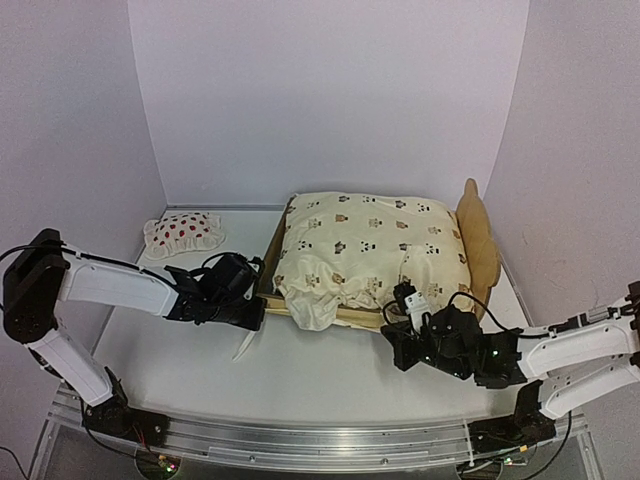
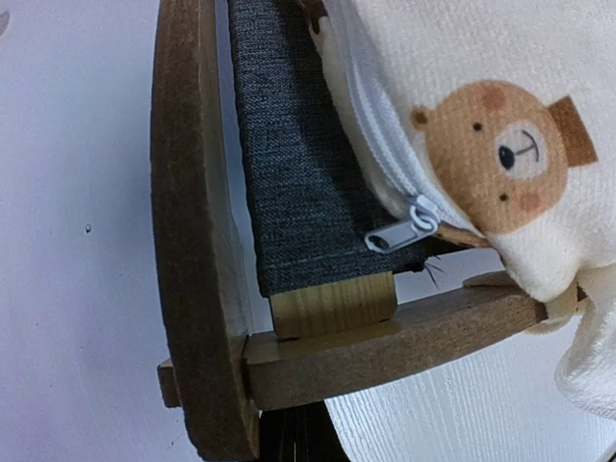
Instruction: Set up the pet bed
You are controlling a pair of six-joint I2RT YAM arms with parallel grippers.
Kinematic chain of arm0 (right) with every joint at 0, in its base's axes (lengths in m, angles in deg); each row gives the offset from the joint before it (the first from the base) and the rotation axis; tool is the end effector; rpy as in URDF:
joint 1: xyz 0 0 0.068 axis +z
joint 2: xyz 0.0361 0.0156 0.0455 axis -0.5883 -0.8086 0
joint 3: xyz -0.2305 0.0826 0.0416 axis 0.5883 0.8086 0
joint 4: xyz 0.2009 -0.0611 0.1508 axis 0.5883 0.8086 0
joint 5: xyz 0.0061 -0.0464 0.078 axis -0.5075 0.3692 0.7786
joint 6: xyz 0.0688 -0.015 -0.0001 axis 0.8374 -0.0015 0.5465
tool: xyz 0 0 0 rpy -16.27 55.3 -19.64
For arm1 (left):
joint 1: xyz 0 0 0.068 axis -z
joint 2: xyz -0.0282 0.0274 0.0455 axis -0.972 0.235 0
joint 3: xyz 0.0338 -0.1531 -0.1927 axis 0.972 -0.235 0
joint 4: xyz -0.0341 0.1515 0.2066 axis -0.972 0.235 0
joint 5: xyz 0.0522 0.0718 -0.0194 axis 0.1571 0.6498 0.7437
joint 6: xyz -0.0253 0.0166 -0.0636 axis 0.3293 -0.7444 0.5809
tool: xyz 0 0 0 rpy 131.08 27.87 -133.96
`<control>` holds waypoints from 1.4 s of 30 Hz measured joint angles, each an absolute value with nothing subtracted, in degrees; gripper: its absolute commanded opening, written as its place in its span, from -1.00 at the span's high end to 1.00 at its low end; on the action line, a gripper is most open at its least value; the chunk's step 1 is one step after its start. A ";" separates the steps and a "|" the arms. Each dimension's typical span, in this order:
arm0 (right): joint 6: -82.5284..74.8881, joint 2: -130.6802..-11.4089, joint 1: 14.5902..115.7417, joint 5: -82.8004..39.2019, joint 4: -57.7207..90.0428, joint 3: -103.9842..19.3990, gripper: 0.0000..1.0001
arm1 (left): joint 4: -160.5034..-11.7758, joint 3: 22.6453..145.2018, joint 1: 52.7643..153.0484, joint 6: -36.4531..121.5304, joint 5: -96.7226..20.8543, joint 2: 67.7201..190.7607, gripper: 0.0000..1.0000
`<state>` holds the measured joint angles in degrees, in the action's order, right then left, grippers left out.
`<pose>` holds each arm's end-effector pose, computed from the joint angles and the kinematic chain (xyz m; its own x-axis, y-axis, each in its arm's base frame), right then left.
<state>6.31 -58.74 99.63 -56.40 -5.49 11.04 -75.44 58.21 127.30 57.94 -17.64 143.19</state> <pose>0.1377 0.2185 0.1481 -0.3623 -0.1454 -0.9207 -0.5338 0.8421 0.0771 0.2088 -0.2381 0.1295 -0.7471 0.2155 -0.6288 0.3794 0.9150 -0.1371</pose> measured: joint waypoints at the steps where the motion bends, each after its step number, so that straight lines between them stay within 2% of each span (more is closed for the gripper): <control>1: 5.64 -58.09 99.62 -54.75 -3.87 10.84 0.43 | -75.25 58.21 127.23 57.91 -17.63 143.10 0.90; 3: 4.31 -56.53 99.49 -51.69 1.66 9.60 0.00 | -74.00 58.21 126.83 57.73 -17.30 142.57 0.71; 6: 3.11 -54.90 99.33 -49.80 12.50 4.31 -0.54 | -71.28 58.26 125.78 57.61 -16.28 140.57 0.11; 8: 3.21 -53.40 99.33 -50.66 18.92 0.08 -0.65 | -69.08 58.80 125.23 56.80 -16.00 139.13 -0.17; 10: 3.45 -51.15 99.33 -53.14 24.78 -3.97 -0.68 | -66.55 60.43 124.94 56.53 -15.91 137.81 -0.39; 14: 4.30 -46.70 99.29 -60.47 35.35 -12.24 -0.74 | -63.57 64.60 125.00 55.62 -15.17 135.62 -0.54; 17: 4.47 -44.43 99.28 -66.85 40.49 -17.03 -0.78 | -62.63 68.38 124.98 54.47 -13.56 135.15 -0.52; 20: 3.82 -43.62 99.28 -74.52 44.51 -19.71 -0.79 | -61.13 72.63 124.66 53.24 -12.03 136.92 -0.41; 24: 1.82 -43.88 99.27 -85.10 49.43 -22.49 -0.79 | -61.03 78.02 123.42 51.67 -11.55 143.81 -0.30; 30: -2.62 -42.77 97.08 -99.07 52.38 -24.85 -0.74 | -60.32 78.94 122.01 50.23 -11.98 151.02 -0.15; 35: -4.23 -41.14 91.57 -100.75 53.01 -25.61 -0.78 | -60.01 79.64 121.66 49.97 -12.13 153.03 -0.09; 39: -3.23 -44.31 86.03 -95.06 54.75 -27.15 -0.80 | -60.42 80.35 121.50 50.01 -12.36 153.94 0.05; 42: -0.52 -50.31 77.77 -87.50 56.84 -29.52 -0.64 | -60.55 80.37 121.44 50.14 -13.00 154.49 0.20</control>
